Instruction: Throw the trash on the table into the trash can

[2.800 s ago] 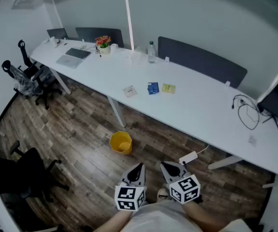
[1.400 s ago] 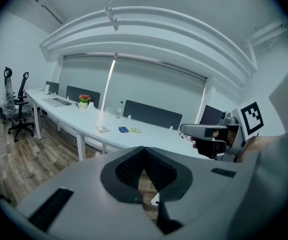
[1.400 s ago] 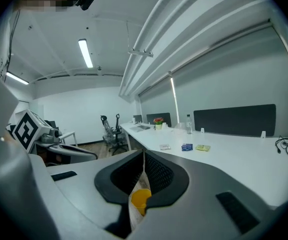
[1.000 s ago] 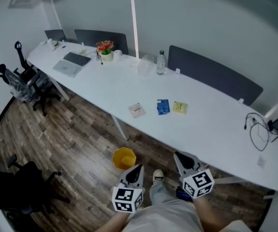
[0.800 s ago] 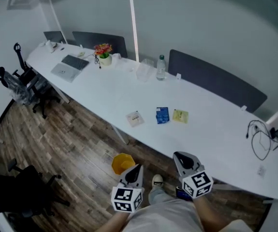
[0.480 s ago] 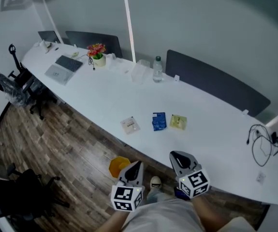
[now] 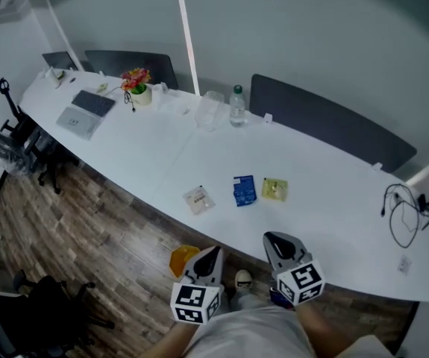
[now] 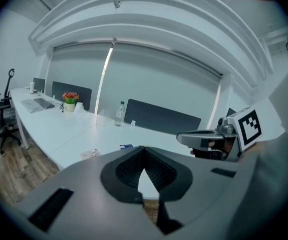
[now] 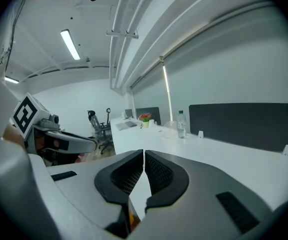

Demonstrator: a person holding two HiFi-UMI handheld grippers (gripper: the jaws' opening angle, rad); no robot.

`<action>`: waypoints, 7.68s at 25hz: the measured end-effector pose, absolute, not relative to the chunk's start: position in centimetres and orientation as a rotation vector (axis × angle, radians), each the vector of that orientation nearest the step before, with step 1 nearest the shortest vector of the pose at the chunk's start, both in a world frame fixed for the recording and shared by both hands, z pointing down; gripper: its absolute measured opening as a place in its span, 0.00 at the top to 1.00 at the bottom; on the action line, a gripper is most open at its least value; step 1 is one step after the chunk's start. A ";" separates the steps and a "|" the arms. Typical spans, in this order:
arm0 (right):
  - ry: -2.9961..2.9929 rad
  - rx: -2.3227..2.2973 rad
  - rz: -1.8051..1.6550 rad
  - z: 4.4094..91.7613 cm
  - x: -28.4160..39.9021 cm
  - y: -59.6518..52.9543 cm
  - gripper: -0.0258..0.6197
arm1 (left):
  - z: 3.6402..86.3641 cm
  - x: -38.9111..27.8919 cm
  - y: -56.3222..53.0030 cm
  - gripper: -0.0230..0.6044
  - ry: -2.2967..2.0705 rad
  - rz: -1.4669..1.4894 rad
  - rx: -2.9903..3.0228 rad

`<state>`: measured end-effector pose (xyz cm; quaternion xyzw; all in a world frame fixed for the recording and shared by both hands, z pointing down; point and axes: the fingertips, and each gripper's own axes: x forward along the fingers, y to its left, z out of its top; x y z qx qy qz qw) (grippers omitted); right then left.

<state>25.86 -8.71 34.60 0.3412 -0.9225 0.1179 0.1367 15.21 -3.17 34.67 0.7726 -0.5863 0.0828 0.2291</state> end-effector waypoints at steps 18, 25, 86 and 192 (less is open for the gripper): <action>-2.537 1.133 0.376 38.2 28.7 -14.3 0.91 | 36.8 16.3 -9.4 0.96 -1.511 0.278 2.198; -2.482 1.173 0.410 40.9 30.0 -17.2 0.91 | 38.5 17.2 -12.1 0.96 -1.496 0.298 2.228; -2.182 1.098 0.548 54.0 33.0 -28.2 0.81 | 45.4 17.6 -16.7 0.96 -1.492 0.361 2.100; -2.364 -0.033 0.468 60.0 -3.1 1.1 0.82 | 53.8 -11.5 12.0 0.96 -2.098 0.015 1.356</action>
